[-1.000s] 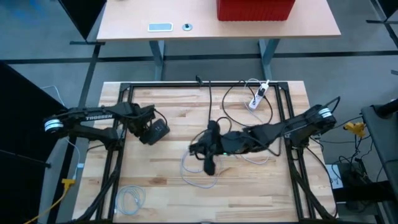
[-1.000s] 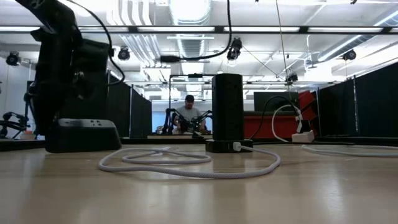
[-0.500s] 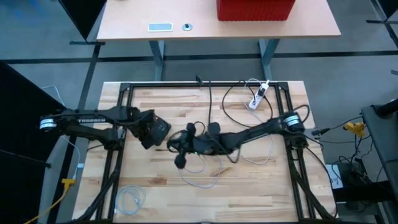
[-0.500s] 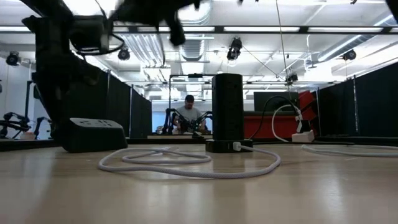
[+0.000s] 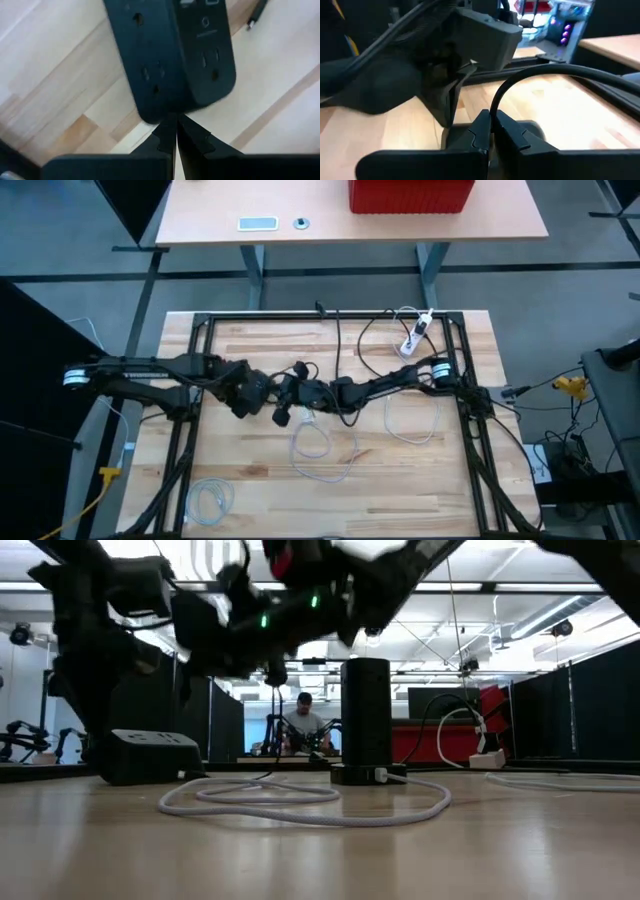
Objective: Insert USB
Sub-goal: Insert the black charger cable into the left black outlet extension
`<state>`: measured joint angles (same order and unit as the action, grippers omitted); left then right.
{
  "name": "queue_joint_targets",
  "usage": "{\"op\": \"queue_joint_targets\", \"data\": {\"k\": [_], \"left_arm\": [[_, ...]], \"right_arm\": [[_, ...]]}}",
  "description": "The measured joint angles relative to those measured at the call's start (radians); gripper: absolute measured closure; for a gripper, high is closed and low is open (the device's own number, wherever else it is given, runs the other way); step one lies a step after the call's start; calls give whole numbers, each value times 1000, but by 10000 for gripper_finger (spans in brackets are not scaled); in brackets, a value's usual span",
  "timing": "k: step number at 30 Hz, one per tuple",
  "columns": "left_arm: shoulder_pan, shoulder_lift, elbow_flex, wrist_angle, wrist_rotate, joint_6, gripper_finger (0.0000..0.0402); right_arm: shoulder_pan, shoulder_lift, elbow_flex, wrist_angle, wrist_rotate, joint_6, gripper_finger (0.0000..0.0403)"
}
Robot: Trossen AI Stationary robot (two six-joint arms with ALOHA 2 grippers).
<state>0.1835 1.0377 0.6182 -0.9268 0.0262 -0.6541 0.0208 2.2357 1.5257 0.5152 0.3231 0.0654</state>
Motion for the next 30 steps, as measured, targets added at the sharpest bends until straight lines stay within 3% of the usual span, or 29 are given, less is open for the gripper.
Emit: {"op": "queue_joint_targets", "data": {"k": [4, 16, 22, 26, 30], "left_arm": [[-2, 52, 13, 67, 5, 28, 402], [-52, -106, -10, 154, -56, 16, 402], [-124, -203, -63, 197, -92, -50, 402], [-224, -256, -120, 314, -137, -92, 402], [-330, -275, -189, 386, -198, -102, 402]], "right_arm": [[-51, 10, -6, 24, -111, -43, 403], [-192, -7, -58, 104, -505, -173, 403], [-204, -40, -59, 87, -557, -235, 403], [-219, -45, -9, 65, -651, -242, 403], [-259, -17, 32, 43, -680, -278, 403]]}}
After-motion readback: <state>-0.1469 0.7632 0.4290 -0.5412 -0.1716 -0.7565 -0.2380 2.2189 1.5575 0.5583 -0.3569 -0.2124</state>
